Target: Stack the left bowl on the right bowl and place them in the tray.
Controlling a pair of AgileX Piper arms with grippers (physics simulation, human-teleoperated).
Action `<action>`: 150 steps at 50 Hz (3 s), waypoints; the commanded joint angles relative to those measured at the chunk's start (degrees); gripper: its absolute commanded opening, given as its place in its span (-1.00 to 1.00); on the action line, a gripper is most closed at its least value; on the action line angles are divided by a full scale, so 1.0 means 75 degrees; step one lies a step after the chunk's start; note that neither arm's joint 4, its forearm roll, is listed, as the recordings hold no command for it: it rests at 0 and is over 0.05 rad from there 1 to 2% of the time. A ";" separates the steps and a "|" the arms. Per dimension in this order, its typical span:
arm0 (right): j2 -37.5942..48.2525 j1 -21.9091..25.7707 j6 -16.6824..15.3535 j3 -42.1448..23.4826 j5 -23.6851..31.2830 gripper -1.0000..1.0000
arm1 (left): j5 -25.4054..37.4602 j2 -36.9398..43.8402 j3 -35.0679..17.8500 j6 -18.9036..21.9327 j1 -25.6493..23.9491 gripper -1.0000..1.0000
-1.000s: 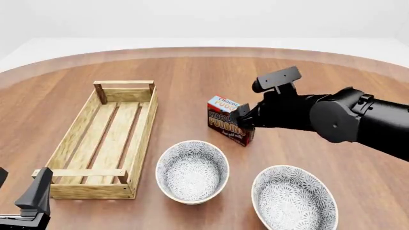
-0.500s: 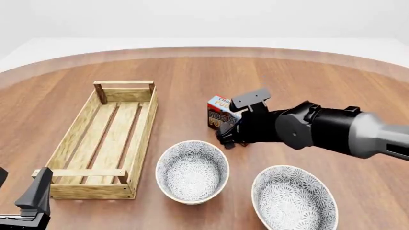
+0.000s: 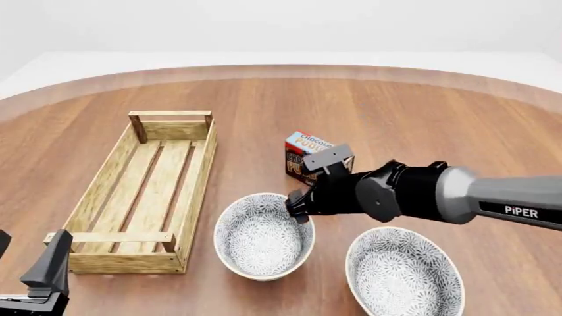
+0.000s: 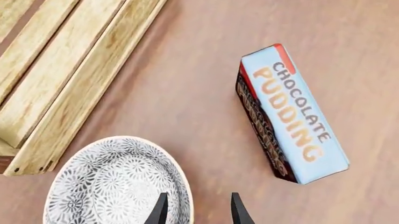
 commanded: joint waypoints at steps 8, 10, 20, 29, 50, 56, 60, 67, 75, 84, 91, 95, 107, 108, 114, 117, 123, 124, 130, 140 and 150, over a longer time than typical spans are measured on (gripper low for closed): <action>0.0429 0.0217 0.0260 0.0164 -0.0435 1.00 | 0.0000 0.0000 0.0000 0.0000 0.0000 1.00; 0.0435 0.0219 0.0260 0.0166 -0.0442 1.00 | 0.0000 0.0000 0.0000 0.0000 0.0000 1.00; 0.0556 0.0349 0.0310 0.0237 -0.0568 -1.00 | 0.0000 0.0000 0.0000 0.0000 0.0000 1.00; 0.0654 0.0524 0.0449 0.0311 -0.0731 -1.00 | 0.0000 0.0000 0.0000 0.0000 0.0000 1.00; -0.0906 0.0269 0.0010 -0.0045 0.0174 -1.00 | 0.0000 0.0000 0.0000 0.0000 0.0000 1.00; -0.1392 0.0244 0.0004 -0.0173 0.0447 -1.00 | 0.0000 0.0000 0.0000 0.0000 0.0000 1.00; -0.1664 0.0285 0.0005 -0.0244 0.0598 -1.00 | 0.0000 0.0000 0.0000 0.0000 0.0000 1.00; -0.2128 0.0317 -0.0040 -0.0352 0.0893 -1.00 | 0.0000 0.0000 0.0000 0.0000 0.0000 1.00; -0.2835 0.0142 -0.0124 -0.0458 0.1368 -1.00 | 0.0000 0.0000 0.0000 0.0000 0.0000 1.00; -0.3787 -0.0251 -0.0233 -0.0283 0.1939 -1.00 | 0.0000 0.0000 0.0000 0.0000 0.0000 1.00; -0.4505 -0.0686 -0.0316 -0.0139 0.2421 -1.00 | 0.0000 0.0000 0.0000 0.0000 0.0000 1.00; -0.4943 -0.0975 -0.0341 0.0054 0.2642 -1.00 | 0.0000 0.0000 0.0000 0.0000 0.0000 1.00; -0.5879 -0.1559 -0.0218 0.0476 0.3002 -1.00 | 0.0000 0.0000 0.0000 0.0000 0.0000 1.00; -0.5880 -0.1559 -0.0218 0.0477 0.3002 -1.00 | 0.0000 0.0000 0.0000 0.0000 0.0000 1.00; -0.6273 -0.1738 -0.0052 0.0853 0.3002 -1.00 | 0.0000 0.0000 0.0000 0.0000 0.0000 1.00; -0.6472 -0.1824 0.0066 0.1101 0.2959 -1.00 | 0.0000 0.0000 0.0000 0.0000 0.0000 1.00; -0.6845 -0.1939 0.0295 0.1613 0.2814 -1.00 | 0.0000 0.0000 0.0000 0.0000 0.0000 1.00; -0.6919 -0.1947 0.0345 0.1699 0.2797 -1.00 | 0.0000 0.0000 0.0000 0.0000 0.0000 1.00; -0.7433 -0.2096 0.0600 0.2165 0.2803 -1.00 | 0.0000 0.0000 0.0000 0.0000 0.0000 1.00; -0.8061 -0.2308 0.0851 0.2754 0.2764 -1.00 | 0.0000 0.0000 0.0000 0.0000 0.0000 1.00; -0.8478 -0.2580 0.1081 0.3255 0.2647 -1.00 | 0.0000 0.0000 0.0000 0.0000 0.0000 1.00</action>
